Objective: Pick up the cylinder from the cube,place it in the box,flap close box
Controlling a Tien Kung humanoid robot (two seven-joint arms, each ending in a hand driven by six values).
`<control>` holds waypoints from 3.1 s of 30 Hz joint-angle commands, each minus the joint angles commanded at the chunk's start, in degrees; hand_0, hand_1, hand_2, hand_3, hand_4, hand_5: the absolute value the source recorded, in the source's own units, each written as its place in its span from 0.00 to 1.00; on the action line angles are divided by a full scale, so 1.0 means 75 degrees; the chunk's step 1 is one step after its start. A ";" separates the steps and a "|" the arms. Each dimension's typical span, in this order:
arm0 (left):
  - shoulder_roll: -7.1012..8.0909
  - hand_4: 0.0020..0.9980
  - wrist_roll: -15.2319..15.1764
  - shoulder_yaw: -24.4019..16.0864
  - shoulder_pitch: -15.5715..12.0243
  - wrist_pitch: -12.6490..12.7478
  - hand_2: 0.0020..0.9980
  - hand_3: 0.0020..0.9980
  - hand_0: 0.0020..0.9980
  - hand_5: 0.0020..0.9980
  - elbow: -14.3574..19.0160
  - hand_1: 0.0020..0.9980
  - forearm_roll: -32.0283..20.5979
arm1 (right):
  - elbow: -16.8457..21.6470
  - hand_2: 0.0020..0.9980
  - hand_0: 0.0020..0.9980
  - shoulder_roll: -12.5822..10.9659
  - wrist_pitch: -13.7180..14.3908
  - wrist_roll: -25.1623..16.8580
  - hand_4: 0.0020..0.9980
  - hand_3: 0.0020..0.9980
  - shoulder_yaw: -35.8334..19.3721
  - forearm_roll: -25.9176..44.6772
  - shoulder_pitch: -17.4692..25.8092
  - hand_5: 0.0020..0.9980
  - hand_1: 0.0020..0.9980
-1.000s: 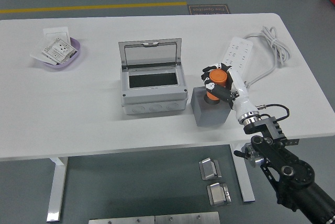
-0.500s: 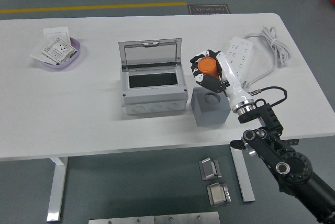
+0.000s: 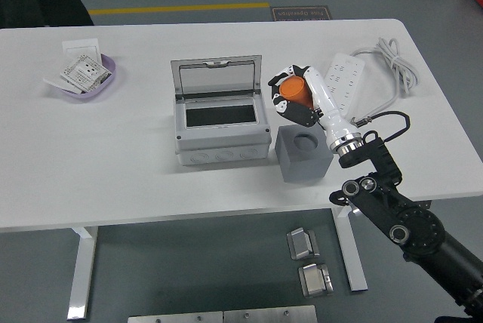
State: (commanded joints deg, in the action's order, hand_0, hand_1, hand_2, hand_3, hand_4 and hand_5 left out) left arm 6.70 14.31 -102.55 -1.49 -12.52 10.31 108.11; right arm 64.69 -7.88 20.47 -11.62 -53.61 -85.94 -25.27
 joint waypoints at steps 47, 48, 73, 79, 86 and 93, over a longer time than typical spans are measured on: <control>0.0190 0.88 0.0285 -0.1054 -0.0124 -0.0054 0.74 0.85 0.73 0.53 0.0000 0.76 0.1177 | -0.3258 0.37 0.00 0.1050 0.0017 0.1362 0.00 0.26 0.4038 -0.1379 -0.3441 0.00 0.13; 0.0196 0.88 0.0287 -0.1065 -0.0121 -0.0057 0.74 0.85 0.73 0.53 0.0000 0.76 0.1198 | -0.3305 0.37 0.00 0.1050 0.0008 0.1367 0.00 0.26 0.4095 -0.1340 -0.3491 0.00 0.13; 0.0228 0.88 0.0310 -0.1273 -0.0082 -0.0105 0.74 0.86 0.73 0.53 0.0000 0.77 0.1525 | -0.3228 0.37 0.00 0.1050 0.0087 0.0653 0.00 0.27 0.4634 0.0605 -0.3620 0.00 0.13; 0.0242 0.88 0.0305 -0.1301 -0.0072 -0.0108 0.74 0.86 0.73 0.54 0.0000 0.77 0.1577 | -0.3242 0.37 0.00 0.1050 0.0173 0.0292 0.00 0.27 0.4641 0.1353 -0.3618 0.00 0.13; 0.0244 0.88 0.0297 -0.1271 -0.0049 -0.0117 0.74 0.86 0.73 0.54 0.0000 0.77 0.1596 | -0.3330 0.37 0.00 0.1050 0.0246 0.0149 0.00 0.27 0.4723 0.1671 -0.3634 0.00 0.13; 0.0237 0.88 0.0283 -0.1188 -0.0020 -0.0121 0.74 0.86 0.73 0.54 0.0000 0.77 0.1550 | -0.3434 0.37 0.00 0.1050 0.0268 0.0133 0.00 0.27 0.4796 0.1782 -0.3635 0.00 0.14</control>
State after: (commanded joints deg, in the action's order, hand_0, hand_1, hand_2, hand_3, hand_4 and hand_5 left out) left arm 8.48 16.44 -111.46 -1.64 -13.43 10.31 119.73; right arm 38.93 0.00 22.48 -10.62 -17.64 -72.57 -52.53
